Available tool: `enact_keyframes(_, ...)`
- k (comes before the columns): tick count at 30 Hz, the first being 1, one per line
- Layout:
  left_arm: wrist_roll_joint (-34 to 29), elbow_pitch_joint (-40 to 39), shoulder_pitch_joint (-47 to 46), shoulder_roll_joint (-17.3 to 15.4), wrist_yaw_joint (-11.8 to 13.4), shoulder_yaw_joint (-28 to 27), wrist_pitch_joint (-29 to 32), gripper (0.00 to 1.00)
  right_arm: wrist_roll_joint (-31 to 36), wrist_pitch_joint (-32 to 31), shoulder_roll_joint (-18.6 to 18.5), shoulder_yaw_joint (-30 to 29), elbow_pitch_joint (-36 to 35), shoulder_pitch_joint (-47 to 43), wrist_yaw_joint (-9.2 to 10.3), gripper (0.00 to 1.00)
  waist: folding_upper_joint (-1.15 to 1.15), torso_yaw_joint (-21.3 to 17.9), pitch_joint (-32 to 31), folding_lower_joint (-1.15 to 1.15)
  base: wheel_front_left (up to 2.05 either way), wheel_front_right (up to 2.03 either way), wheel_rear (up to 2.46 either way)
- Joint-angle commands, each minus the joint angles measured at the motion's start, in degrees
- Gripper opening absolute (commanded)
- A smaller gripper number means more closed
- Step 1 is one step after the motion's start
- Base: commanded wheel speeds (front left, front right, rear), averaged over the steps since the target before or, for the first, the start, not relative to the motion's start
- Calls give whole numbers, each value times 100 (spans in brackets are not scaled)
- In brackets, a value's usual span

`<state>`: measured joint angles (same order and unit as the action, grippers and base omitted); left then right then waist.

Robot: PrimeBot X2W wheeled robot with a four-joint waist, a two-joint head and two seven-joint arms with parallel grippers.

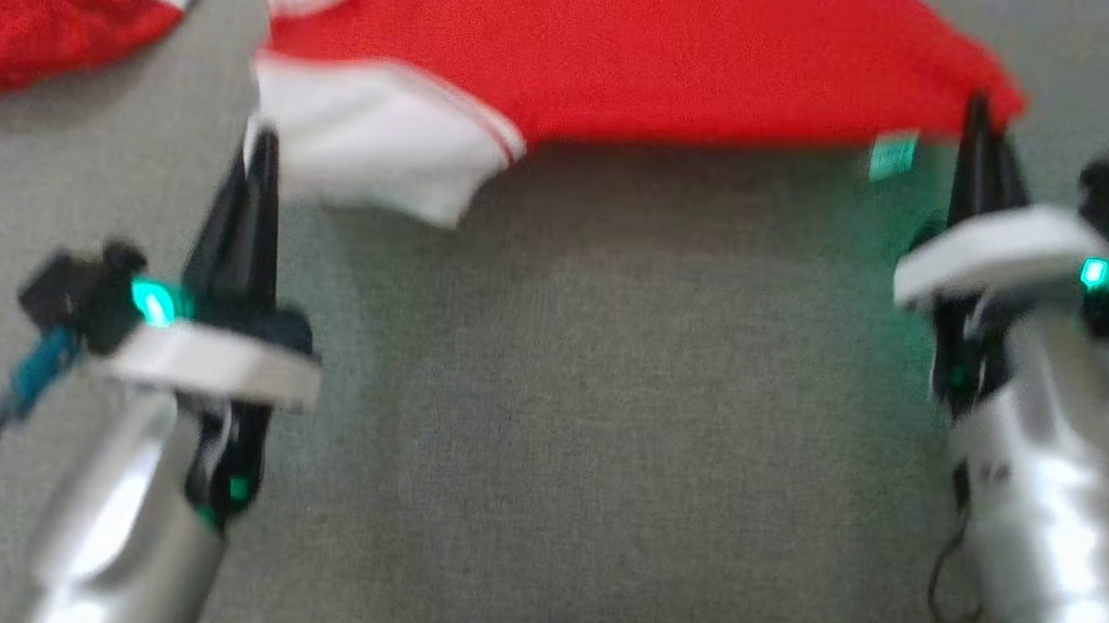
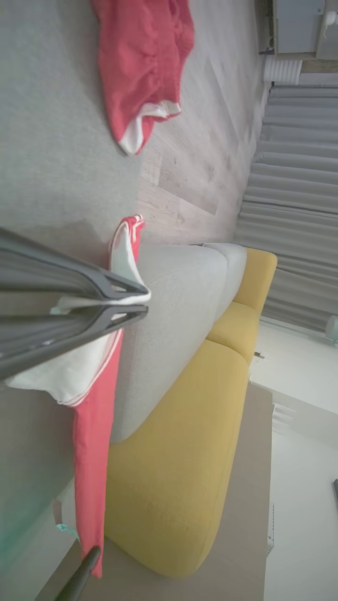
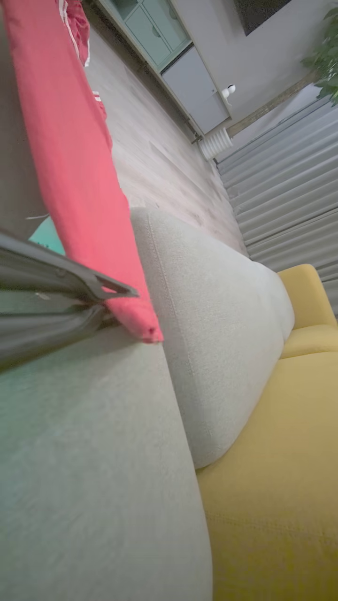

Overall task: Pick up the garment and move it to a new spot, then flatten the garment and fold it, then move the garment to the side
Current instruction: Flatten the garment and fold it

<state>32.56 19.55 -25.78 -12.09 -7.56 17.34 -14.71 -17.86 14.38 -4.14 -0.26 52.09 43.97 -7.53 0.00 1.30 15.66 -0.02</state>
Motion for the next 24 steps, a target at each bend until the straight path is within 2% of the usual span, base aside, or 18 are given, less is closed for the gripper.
enact_keyframes(1, 38, -311, 203, -254, 62, -205, -28, 0, -57, 62, 106, 133, -322, -284, 4, 0, 0, -23, -621, 2, 0, 0, 0)
enact_keyframes(7, 146, -819, 1257, -293, 276, -157, 125, 0, -217, 62, 113, 103, -773, -1299, 4, 0, 0, 5, -1136, 2, 0, 0, 0)
enact_keyframes(12, 239, -1654, 2313, -420, 644, -154, 471, 0, -270, 2, 119, -5, -1295, -2217, 4, 0, 0, 21, -1485, 2, 0, 0, 0)
enact_keyframes(18, 251, -2582, 3325, -517, 1096, -173, 719, 0, -177, -519, 124, -191, -2218, -3288, 4, 0, 0, 15, -1676, 2, 0, 0, 0)
enact_keyframes(24, 259, -2946, 3758, -613, 1232, -80, 956, 0, -60, -1264, 125, -333, -3067, -3990, 4, 0, 0, 27, -1681, 2, 0, 0, 0)
